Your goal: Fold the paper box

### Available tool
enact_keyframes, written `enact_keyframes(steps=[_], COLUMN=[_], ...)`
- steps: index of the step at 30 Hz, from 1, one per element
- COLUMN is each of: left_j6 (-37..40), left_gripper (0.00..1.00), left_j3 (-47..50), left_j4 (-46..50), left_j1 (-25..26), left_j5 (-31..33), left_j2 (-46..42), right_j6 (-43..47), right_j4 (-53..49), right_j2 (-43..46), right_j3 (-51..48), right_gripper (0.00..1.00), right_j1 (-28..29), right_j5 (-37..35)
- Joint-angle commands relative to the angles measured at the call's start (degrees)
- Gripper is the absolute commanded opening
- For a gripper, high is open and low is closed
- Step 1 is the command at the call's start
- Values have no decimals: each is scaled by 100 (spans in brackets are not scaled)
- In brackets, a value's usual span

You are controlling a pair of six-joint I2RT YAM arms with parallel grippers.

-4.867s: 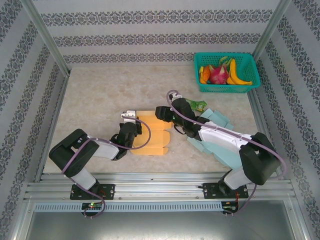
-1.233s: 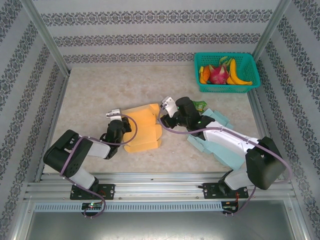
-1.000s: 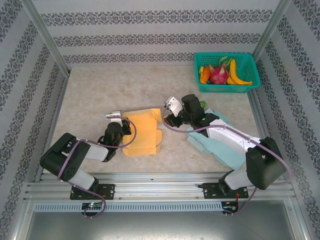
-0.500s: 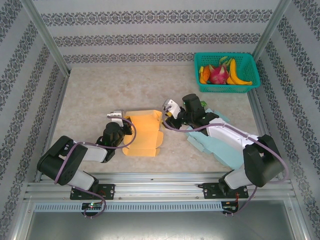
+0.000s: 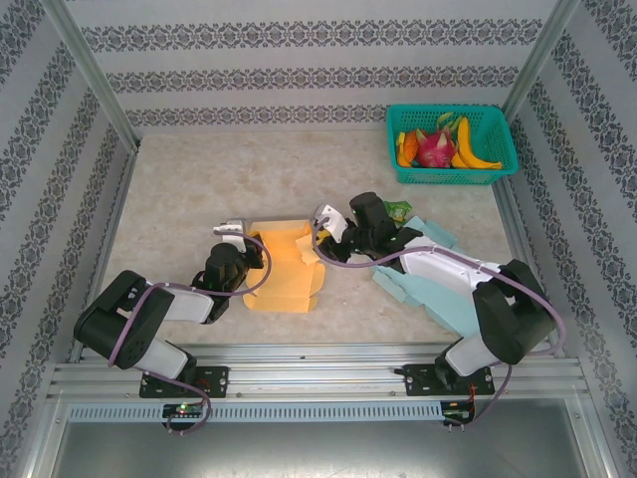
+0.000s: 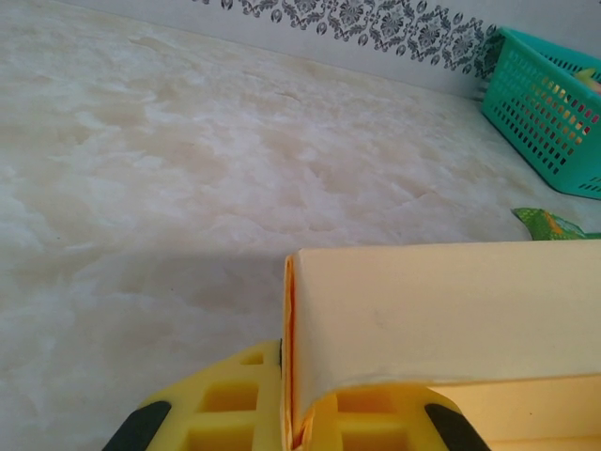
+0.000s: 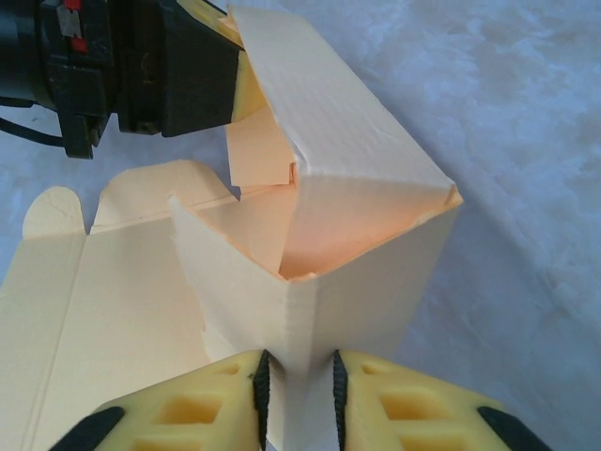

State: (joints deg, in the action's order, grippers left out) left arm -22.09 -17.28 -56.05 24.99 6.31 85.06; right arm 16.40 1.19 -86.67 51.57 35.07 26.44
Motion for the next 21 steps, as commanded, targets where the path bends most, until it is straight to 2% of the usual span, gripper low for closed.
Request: enact_keyframes(steps=[1, 6, 8, 12, 21], left_j6=[-243, -200, -186, -173, -11], left_gripper=[0, 0, 0, 0, 0], left_j3=[-176, -280, -298, -307, -346], left_j4=[-55, 45, 70, 100, 147], left_j1=[-24, 175, 247, 328, 506], left_j5=[102, 240, 294, 354, 508], left_j2=[-28, 4, 16, 63, 209], right_j6=[-319, -644, -796, -1080, -1166], right_j4=[463, 912, 1140, 1697, 2466], right_j2=[-193, -577, -681, -860, -1302], right_j3=[70, 229, 253, 177, 56], right_gripper=[24, 24, 21, 22, 22], right_j1=[202, 505, 547, 605, 605], right_j5=[-349, -1370, -1751, -2538, -2509])
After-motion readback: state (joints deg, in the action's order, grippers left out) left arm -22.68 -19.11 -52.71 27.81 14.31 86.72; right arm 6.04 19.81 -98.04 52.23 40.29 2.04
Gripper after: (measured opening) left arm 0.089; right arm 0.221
